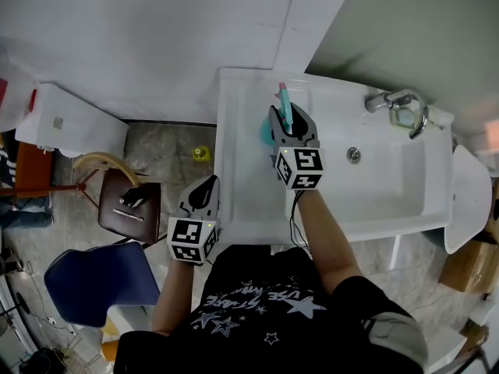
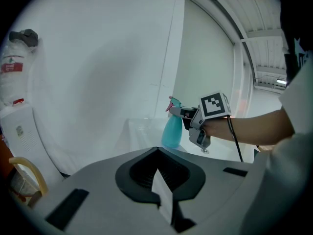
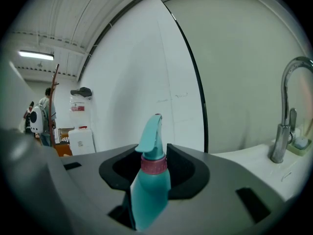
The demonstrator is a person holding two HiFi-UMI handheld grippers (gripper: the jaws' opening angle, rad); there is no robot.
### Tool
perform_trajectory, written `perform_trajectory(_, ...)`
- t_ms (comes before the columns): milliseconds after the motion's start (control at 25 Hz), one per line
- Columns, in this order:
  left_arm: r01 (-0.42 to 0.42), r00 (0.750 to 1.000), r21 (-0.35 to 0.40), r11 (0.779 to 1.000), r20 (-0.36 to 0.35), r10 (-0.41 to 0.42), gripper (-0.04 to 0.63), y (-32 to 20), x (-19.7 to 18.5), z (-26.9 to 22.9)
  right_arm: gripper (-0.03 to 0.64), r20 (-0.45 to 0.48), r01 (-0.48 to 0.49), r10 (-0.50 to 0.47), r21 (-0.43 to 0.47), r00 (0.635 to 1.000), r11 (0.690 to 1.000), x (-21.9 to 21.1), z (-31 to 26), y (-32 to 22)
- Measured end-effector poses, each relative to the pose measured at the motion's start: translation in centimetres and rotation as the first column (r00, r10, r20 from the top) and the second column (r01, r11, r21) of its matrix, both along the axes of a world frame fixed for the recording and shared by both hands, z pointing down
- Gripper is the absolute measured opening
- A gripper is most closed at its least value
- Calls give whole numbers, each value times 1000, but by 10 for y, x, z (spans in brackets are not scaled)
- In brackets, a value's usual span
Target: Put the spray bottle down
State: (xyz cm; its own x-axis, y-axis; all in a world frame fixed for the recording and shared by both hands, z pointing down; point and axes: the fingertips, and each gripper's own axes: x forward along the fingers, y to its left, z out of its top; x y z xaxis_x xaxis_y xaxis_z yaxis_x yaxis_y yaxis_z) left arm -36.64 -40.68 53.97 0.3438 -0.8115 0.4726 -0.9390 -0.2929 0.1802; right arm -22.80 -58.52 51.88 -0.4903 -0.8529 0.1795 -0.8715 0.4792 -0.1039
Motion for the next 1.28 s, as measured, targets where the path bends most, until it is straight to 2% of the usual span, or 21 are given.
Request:
perform_trajectory(200, -10, 1000, -9, 1000, -2, 10, 15, -2, 2, 4, 163, -22, 31, -31, 21, 999, 999, -6, 2, 5)
perform_trajectory(400, -24, 1000, -21, 1000, 4, 24, 15, -2, 7, 10, 172, -15, 68, -68, -16, 998, 998, -9, 6, 9)
perform_trajectory(440, -24, 1000, -23, 999, 4, 24, 15, -2, 8, 11, 207, -20, 87, -88, -37, 996, 995, -10, 10, 11)
perform_trajectory(480, -22, 1000, -24, 999, 3, 22, 15, -2, 9, 13, 289, -29, 107, -109, -61, 994, 992, -11, 15, 14)
perform_trajectory(560, -13, 1000, -24, 1000, 2, 13, 15, 0, 11, 13, 298, -56, 137, -142, -94, 988, 986, -8, 24, 24)
perform_trajectory(840, 20, 999, 28, 999, 36, -21, 15, 6, 24, -8, 298, -91, 165, -172, -77, 981, 983, 30, 13, 64)
perform_trajectory(1160, 81, 994, 126, 989, 63, -90, 15, 38, 71, -58, 295, -49, 173, -173, -14, 984, 985, 106, -43, 114)
perform_trajectory(1240, 85, 993, 152, 985, 68, -97, 15, 49, 87, -71, 265, -37, 166, -166, -11, 985, 986, 128, -57, 128)
perform_trajectory(1280, 86, 993, 164, 983, 71, -98, 15, 56, 96, -76, 210, -29, 159, -159, -4, 987, 987, 139, -63, 136)
